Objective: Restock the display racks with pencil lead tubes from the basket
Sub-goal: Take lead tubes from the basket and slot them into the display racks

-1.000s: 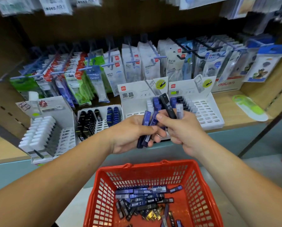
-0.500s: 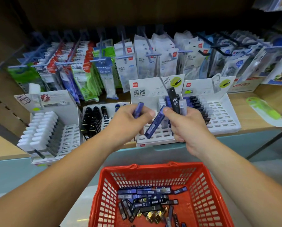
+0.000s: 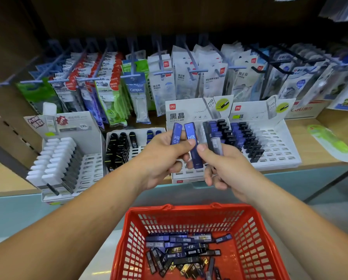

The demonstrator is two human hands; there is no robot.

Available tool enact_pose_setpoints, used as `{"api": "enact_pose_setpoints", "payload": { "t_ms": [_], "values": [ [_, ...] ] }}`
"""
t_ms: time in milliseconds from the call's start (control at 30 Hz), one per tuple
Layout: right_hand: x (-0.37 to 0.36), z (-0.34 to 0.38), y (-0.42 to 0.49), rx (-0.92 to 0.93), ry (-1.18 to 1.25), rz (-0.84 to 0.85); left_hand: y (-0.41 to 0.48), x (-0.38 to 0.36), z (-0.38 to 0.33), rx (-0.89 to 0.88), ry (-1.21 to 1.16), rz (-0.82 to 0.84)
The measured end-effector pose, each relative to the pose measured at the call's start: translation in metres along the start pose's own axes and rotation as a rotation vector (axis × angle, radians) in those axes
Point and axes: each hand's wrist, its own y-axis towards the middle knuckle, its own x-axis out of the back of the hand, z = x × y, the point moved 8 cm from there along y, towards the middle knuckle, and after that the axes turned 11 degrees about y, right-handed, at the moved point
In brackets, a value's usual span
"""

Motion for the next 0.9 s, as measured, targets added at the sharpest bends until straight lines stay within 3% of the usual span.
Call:
{"api": "enact_pose_setpoints", "payload": {
  "t_ms": [233,367,467,600,767,900],
  "values": [
    [0.013,0.001,0.000,0.034,-0.073,-0.095,0.005,0.009,0.000,0.143,-0.161,-0.078],
    [0.020,-0.001,0.001,0.042,-0.014,-0.137,0.012,0.029,-0.005,0.097,0.130,-0.195],
    [0.031,-0.002,0.003,0.057,0.059,-0.217,0.018,0.035,-0.028,-0.063,0.422,-0.246],
    [0.030,-0.004,0.003,0.061,0.067,-0.182,0.040,0.032,-0.053,-0.258,0.754,-0.302],
    [0.035,-0.001,0.004,0.097,0.126,-0.188,0.072,0.023,-0.054,-0.322,0.971,-0.305],
    [0.039,0.001,0.003,0.109,0.150,-0.190,0.082,0.021,-0.040,-0.331,1.001,-0.273]
  ]
}}
